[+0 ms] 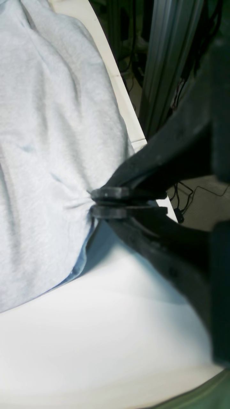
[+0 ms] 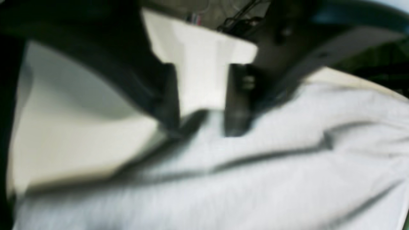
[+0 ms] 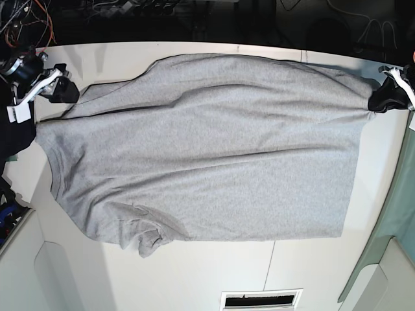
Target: Layout the t-shirt on the table in an organized manner, then fold the t-shirt properly
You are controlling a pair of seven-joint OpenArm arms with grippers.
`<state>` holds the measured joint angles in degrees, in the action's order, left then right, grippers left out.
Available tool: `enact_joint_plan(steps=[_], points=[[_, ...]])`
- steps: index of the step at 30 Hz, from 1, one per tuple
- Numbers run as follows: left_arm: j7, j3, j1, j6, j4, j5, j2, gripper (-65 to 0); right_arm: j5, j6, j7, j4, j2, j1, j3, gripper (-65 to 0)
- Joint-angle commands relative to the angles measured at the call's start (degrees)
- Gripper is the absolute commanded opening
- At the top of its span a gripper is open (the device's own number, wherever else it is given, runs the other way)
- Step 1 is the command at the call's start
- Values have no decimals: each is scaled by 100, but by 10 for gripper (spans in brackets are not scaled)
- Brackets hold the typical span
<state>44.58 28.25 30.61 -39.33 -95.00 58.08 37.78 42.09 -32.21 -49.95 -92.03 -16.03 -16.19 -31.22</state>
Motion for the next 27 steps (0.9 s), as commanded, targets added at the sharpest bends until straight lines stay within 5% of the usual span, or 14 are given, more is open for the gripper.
enact_joint_plan(steps=[1, 6, 11, 19, 21, 24, 27], points=[[-111, 59, -11, -67, -81, 94, 125, -650, 76, -57, 197, -74, -92, -94, -42, -359], [-109, 59, -11, -67, -55, 98, 94, -650, -407, -2, 800, -57, 116, -245, -39, -357], [-127, 59, -13, -67, -55, 101, -37, -650, -468, 2, 820, 155, 472, 85, 52, -357], [-101, 59, 15, -67, -52, -63, -48, -650, -584, 2, 1051, 1008, 514, 538, 249, -365], [-103, 59, 20, -67, -52, -66, -48, -650, -549, 2, 1163, 1091, 514, 538, 249, -437], [-170, 59, 2, -67, -52, -46, -48, -650, -544, 2, 1139, 1093, 509, 538, 249, -631], [-190, 59, 2, -67, -52, -44, -46, -650, -487, 2, 883, 1021, 472, 533, 245, -650]])
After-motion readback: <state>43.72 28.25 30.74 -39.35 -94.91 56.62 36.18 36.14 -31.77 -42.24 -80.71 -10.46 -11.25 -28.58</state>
